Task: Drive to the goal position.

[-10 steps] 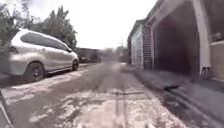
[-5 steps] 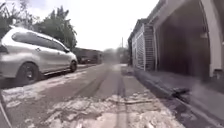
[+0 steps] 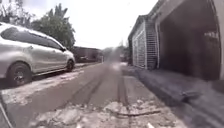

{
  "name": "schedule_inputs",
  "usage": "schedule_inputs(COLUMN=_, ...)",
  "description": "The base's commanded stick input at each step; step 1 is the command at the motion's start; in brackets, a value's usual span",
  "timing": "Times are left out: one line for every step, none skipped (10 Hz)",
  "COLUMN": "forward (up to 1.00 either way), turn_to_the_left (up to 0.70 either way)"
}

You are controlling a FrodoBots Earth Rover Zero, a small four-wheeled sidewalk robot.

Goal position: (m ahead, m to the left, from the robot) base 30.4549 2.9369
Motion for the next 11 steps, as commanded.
schedule_inputs(forward=0.7, turn_to_the_left=-0.06)
schedule_inputs(forward=0.7, turn_to_the_left=-0.07)
schedule_inputs(forward=0.7, turn_to_the_left=-0.05)
schedule_inputs(forward=0.7, turn_to_the_left=0.0)
schedule_inputs(forward=0.7, turn_to_the_left=0.01)
schedule_inputs(forward=0.7, turn_to_the_left=0.01)
schedule_inputs(forward=0.7, turn_to_the_left=0.01)
schedule_inputs(forward=0.7, turn_to_the_left=0.01)
schedule_inputs(forward=0.7, turn_to_the_left=0.01)
schedule_inputs(forward=0.7, turn_to_the_left=0.01)
schedule_inputs(forward=0.7, turn_to_the_left=0.01)
